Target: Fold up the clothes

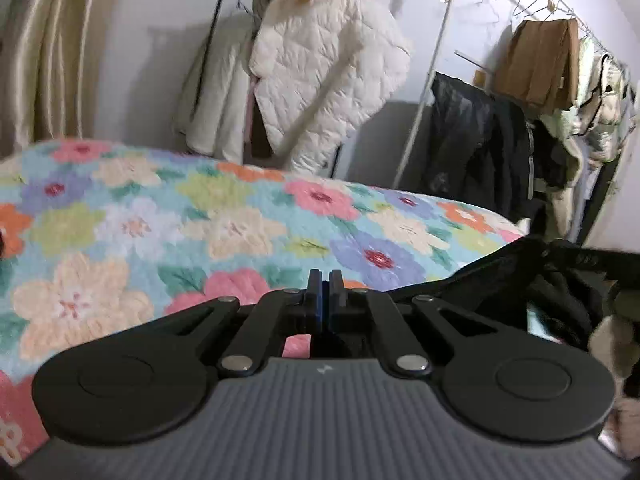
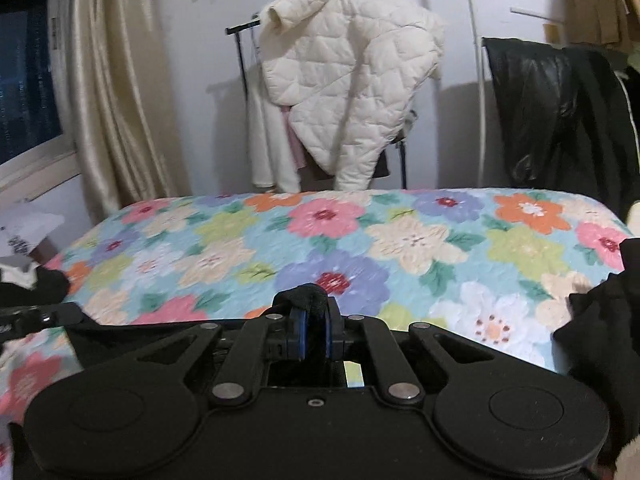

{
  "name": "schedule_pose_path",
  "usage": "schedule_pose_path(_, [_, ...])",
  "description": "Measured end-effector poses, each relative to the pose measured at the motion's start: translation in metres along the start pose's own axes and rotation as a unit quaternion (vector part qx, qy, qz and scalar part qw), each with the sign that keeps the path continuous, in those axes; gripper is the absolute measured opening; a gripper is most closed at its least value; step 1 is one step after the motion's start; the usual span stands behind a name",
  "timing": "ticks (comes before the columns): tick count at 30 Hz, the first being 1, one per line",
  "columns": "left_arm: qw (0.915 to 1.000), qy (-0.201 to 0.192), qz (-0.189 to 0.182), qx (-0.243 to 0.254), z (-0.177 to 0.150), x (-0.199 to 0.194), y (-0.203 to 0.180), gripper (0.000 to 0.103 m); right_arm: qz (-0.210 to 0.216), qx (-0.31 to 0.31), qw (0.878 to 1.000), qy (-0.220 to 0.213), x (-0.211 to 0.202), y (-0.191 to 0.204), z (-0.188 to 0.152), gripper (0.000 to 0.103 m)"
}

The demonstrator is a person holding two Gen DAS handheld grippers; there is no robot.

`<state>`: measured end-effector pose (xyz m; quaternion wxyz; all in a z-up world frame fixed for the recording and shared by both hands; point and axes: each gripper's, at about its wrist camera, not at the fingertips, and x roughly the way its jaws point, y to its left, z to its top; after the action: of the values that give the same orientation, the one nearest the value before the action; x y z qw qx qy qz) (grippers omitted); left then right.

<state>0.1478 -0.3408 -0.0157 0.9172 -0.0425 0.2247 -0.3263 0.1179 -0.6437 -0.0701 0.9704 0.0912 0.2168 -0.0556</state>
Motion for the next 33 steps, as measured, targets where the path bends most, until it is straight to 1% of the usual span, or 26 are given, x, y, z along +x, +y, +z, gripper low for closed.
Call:
schedule_pose_path(2, [0.9996, -0.017, 0.006, 0.022, 0.005, -0.002, -0.004, 0.002, -0.015, -0.009, 1.000, -0.020, 0.004, 0.001, 0.006, 0.008])
schedule_pose_path(4, [0.9987, -0.027, 0.019, 0.039, 0.010, -0.001, -0.008, 0.005, -0.017, -0.030, 0.998, -0.043, 0.002, 0.007, 0.013, 0.008])
schedule_pose_path(5, [0.9983, -0.027, 0.030, 0.043, 0.012, 0.001, -0.008, 0.012, -0.019, -0.033, 0.998, -0.053, 0.001, 0.009, 0.017, 0.008])
schedule_pose_path(6, [0.9977, -0.026, 0.042, 0.047, 0.014, 0.003, -0.009, 0.036, -0.018, -0.033, 0.998, -0.058, 0.003, 0.010, 0.021, 0.008])
schedule_pose_path(7, [0.9980, -0.022, 0.045, 0.039, 0.015, 0.006, -0.006, 0.055, -0.017, -0.032, 0.997, -0.062, 0.005, 0.010, 0.025, 0.008])
schedule_pose_path(8, [0.9989, -0.018, 0.040, 0.019, 0.014, 0.009, 0.001, 0.086, -0.029, -0.037, 0.997, -0.062, 0.010, 0.010, 0.026, 0.009])
schedule_pose_path(9, [0.9994, -0.017, 0.030, 0.000, 0.010, 0.008, 0.009, 0.085, -0.052, -0.038, 0.997, -0.049, 0.019, 0.008, 0.025, 0.010])
schedule_pose_path(10, [0.9995, -0.017, 0.021, -0.018, 0.006, 0.005, 0.017, 0.085, -0.072, -0.027, 0.997, -0.019, 0.033, 0.002, 0.023, 0.017])
schedule_pose_path(11, [0.9994, -0.007, 0.022, -0.025, 0.000, 0.002, 0.024, 0.085, -0.087, -0.012, 0.996, 0.008, 0.041, -0.006, 0.020, 0.032])
schedule_pose_path(12, [0.9992, 0.005, 0.026, -0.030, -0.007, -0.002, 0.029, 0.085, -0.099, 0.011, 0.995, 0.023, 0.041, -0.014, 0.013, 0.040])
schedule_pose_path(13, [0.9990, 0.024, 0.034, -0.017, -0.016, -0.007, 0.032, 0.085, -0.112, 0.035, 0.992, 0.038, 0.041, -0.023, 0.007, 0.046])
schedule_pose_path(15, [0.9964, 0.064, 0.053, 0.016, -0.038, -0.019, 0.036, 0.086, -0.086, 0.091, 0.991, 0.047, 0.018, -0.039, -0.009, 0.048])
schedule_pose_path(17, [0.9896, 0.103, 0.079, 0.062, -0.062, -0.037, 0.036, 0.086, -0.064, 0.117, 0.989, 0.063, -0.007, -0.045, -0.023, 0.059])
schedule_pose_path(20, [0.9825, 0.145, 0.088, 0.076, -0.092, -0.076, 0.042, 0.086, -0.028, 0.127, 0.986, 0.105, -0.052, -0.048, -0.053, 0.060])
schedule_pose_path(22, [0.9830, 0.159, 0.076, 0.051, -0.105, -0.106, 0.045, 0.086, -0.012, 0.116, 0.984, 0.131, -0.081, -0.043, -0.078, 0.061])
schedule_pose_path(25, [0.9828, 0.175, 0.058, 0.017, -0.118, -0.143, 0.046, 0.086, -0.005, 0.092, 0.982, 0.163, -0.118, -0.032, -0.118, 0.062])
schedule_pose_path(28, [0.9801, 0.191, 0.048, -0.022, -0.130, -0.160, 0.046, 0.086, 0.003, 0.078, 0.983, 0.167, -0.144, -0.025, -0.151, 0.062])
schedule_pose_path(30, [0.9765, 0.204, 0.037, -0.060, -0.138, -0.160, 0.049, 0.086, -0.004, 0.076, 0.986, 0.151, -0.153, -0.024, -0.163, 0.062])
schedule_pose_path(31, [0.9749, 0.207, 0.036, -0.074, -0.142, -0.158, 0.050, 0.086, -0.002, 0.079, 0.986, 0.148, -0.153, -0.024, -0.168, 0.062])
schedule_pose_path(33, [0.9734, 0.208, 0.038, -0.088, -0.146, -0.153, 0.050, 0.086, 0.006, 0.074, 0.986, 0.151, -0.143, -0.025, -0.173, 0.062])
